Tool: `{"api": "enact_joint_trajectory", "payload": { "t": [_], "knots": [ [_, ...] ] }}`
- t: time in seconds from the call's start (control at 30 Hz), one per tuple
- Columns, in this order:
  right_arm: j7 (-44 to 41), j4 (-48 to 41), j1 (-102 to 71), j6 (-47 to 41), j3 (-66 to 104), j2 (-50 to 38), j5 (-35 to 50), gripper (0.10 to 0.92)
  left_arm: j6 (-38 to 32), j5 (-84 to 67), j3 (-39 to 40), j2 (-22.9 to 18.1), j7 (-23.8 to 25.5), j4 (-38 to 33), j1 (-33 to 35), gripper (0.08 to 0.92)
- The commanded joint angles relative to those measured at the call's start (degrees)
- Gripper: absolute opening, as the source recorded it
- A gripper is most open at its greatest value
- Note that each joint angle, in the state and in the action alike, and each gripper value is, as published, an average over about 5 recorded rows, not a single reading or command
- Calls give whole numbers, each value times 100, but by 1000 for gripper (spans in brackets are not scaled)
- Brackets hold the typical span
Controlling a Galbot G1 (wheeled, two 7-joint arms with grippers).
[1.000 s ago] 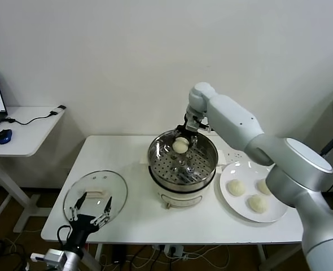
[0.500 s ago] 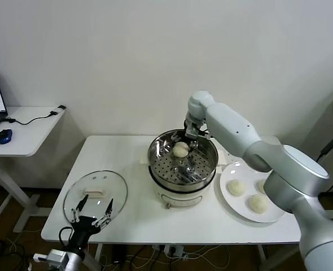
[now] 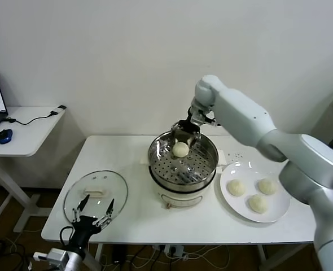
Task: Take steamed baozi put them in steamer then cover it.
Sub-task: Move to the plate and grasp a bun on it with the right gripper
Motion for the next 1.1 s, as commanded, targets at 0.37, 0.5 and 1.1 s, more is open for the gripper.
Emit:
{"api": "enact_joint_trajectory", "payload": {
  "t": [0.37, 0.5, 1.1],
  "knots": [
    [-616, 2298, -345, -6303, 353, -3092, 1363, 823, 794, -360, 156, 41, -316, -161, -40, 823],
    [-580, 2610, -916, -6454, 652, -3484, 1281, 823, 981, -120, 129, -31, -608, -90, -93, 823],
    [204, 2088, -3054, -5813, 1787, -2619, -142, 823, 928, -146, 203, -56, -834, -389, 288, 823]
  ]
}}
